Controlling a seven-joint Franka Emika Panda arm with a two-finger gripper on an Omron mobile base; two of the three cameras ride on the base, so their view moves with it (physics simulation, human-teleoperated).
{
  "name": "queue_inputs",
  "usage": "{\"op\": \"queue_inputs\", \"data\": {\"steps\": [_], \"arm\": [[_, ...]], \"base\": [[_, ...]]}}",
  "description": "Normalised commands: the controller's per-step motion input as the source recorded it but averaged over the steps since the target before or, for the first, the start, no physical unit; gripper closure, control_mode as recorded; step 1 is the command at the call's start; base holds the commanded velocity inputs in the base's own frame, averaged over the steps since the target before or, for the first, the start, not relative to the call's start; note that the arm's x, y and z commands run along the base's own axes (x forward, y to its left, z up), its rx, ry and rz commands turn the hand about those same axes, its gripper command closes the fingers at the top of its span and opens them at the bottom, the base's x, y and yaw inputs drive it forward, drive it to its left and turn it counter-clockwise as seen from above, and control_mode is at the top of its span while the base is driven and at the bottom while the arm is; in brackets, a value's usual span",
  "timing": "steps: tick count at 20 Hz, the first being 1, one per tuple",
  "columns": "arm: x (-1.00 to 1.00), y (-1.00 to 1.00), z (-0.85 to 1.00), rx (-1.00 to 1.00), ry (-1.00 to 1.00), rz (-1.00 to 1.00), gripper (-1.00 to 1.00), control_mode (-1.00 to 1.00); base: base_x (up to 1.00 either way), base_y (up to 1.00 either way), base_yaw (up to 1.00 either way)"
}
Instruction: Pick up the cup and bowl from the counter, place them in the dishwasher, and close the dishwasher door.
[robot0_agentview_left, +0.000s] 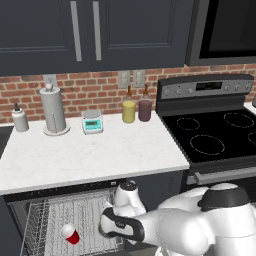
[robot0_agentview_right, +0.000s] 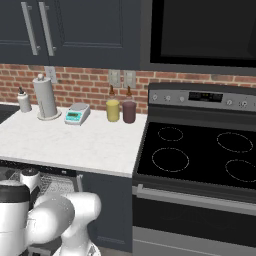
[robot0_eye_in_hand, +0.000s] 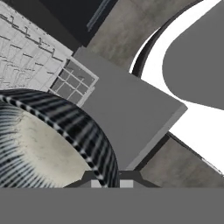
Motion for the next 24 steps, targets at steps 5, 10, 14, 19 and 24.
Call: {"op": "queue_inputs", "data": {"steps": [5,10,14,19,24], "arm": [[0.43,0.00,-0.09,-0.03,0.11,-0.09,1.00,-1.00],[0.24,0.01,0.00,0.00,0.08,-0.07,1.00,-1.00],[0.20,0.00,-0.11,0.00,0.04,-0.06,1.00,-1.00],[0.07,0.03,-0.31,0.00,0.02,-0.05,1.00,-1.00],[0.00,0.10,-0.38,0.00,0.02,-0.03,1.00,-1.00]], "base": [[0.00,0.00,0.00],[0.00,0.00,0.00],[0.00,0.00,0.00],[0.00,0.00,0.00],[0.00,0.00,0.00]]}}
